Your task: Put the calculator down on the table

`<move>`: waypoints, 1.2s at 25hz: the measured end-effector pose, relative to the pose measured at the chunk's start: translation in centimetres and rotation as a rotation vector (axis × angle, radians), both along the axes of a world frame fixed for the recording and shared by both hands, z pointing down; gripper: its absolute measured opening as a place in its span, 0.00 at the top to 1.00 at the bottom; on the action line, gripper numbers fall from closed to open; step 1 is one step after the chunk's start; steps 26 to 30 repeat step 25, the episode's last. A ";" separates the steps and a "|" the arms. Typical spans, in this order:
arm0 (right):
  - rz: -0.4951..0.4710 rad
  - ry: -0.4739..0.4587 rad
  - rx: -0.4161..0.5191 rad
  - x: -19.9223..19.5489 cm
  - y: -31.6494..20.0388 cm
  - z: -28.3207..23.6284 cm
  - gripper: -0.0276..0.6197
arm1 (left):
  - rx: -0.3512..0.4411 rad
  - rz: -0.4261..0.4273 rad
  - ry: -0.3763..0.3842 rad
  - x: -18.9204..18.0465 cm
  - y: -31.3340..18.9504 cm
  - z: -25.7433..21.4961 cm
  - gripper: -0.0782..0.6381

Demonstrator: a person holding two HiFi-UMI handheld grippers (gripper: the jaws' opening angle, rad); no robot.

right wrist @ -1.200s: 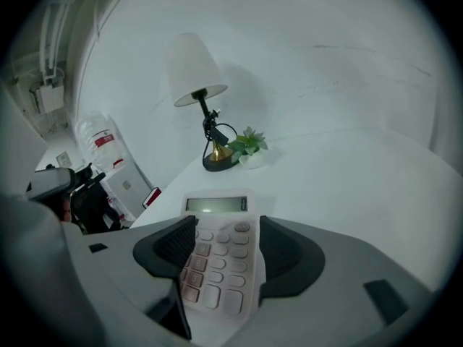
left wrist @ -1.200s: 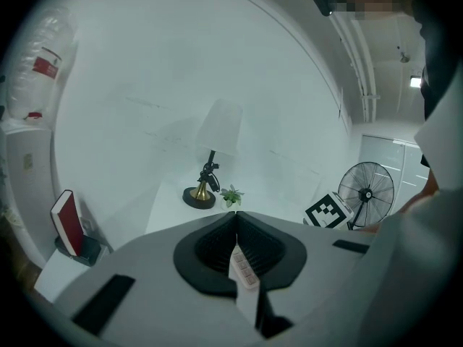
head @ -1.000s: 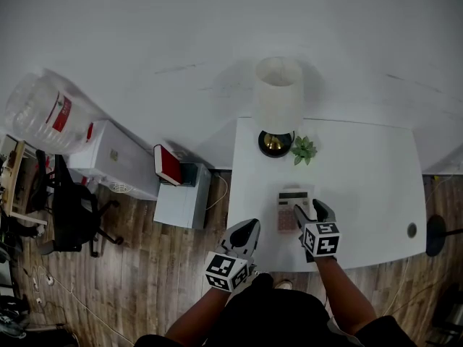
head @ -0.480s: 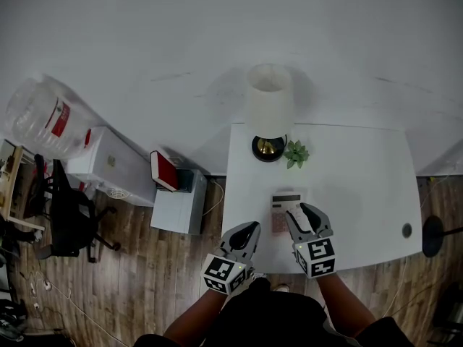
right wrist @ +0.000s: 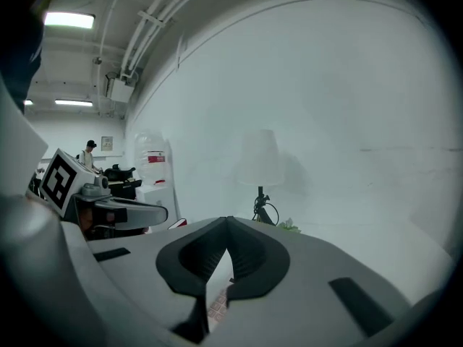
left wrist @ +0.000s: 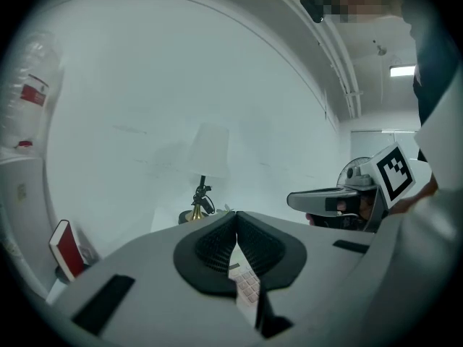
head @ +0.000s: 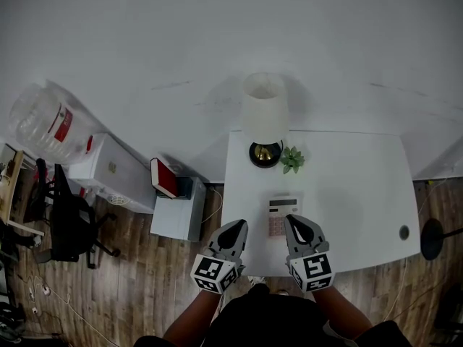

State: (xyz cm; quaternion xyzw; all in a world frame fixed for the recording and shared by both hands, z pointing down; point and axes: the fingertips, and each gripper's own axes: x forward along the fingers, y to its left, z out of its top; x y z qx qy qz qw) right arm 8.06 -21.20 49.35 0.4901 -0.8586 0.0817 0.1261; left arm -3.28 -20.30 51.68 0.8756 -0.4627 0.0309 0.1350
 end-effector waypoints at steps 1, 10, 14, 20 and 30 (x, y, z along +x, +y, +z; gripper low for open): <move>-0.007 0.005 0.021 0.1 0.1 -0.4 0.93 | 0.002 0.008 -0.005 0.1 0.0 -0.1 0.87; -0.017 0.029 0.129 0.7 0.7 -3.2 0.93 | -0.022 0.045 -0.001 1.9 0.9 -0.7 0.87; 0.003 0.045 0.115 1.6 0.7 -2.2 0.93 | 0.020 0.071 -0.038 2.1 1.0 -0.8 0.86; 0.009 0.043 0.149 1.6 0.8 -3.1 0.93 | -0.002 0.037 -0.028 0.8 0.5 -0.4 0.86; 0.031 0.033 0.144 1.9 1.0 -2.9 0.93 | -0.002 0.050 -0.035 1.0 0.7 -0.2 0.86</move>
